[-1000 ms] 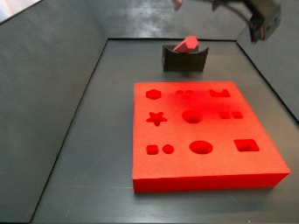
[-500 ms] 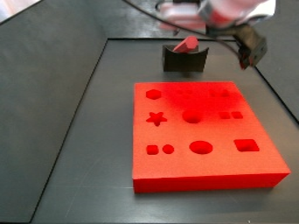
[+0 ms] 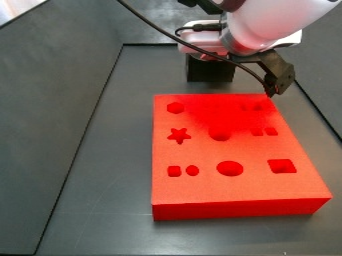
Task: Pick up the hexagon object. Move up. Place the hexagon object on the fixture. Regrasp the hexagon object. Move to above the board. Insert the hexagon object.
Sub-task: Move to above the board.
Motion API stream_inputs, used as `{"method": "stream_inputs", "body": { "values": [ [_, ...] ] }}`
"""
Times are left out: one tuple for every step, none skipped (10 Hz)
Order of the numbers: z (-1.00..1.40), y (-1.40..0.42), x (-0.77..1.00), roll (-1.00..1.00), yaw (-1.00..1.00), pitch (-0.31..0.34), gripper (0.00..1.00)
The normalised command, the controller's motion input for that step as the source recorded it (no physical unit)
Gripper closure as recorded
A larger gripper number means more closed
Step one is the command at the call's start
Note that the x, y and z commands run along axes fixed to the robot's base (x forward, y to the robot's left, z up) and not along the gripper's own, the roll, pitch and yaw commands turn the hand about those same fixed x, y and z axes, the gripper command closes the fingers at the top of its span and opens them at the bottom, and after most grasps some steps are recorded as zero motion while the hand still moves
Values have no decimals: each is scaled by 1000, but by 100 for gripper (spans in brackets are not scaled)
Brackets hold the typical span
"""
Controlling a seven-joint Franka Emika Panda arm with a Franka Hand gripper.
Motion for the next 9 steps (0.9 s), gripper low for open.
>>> {"method": "stream_inputs", "body": {
  "values": [
    [1000,205,27,194,231,-497,100],
    [1000,195,20,156,92,-506,100],
    [1000,190,13,128,-39,-497,100],
    [1000,187,6,104,-149,-478,100],
    [1000,183,-3,69,-255,-415,100],
    [1000,185,-8,37,-312,-353,100],
    [1000,189,-19,-2,-370,-262,100],
    [1000,191,-23,-17,-390,-215,100],
    [1000,189,-33,-30,-400,-110,100]
  ]
}}
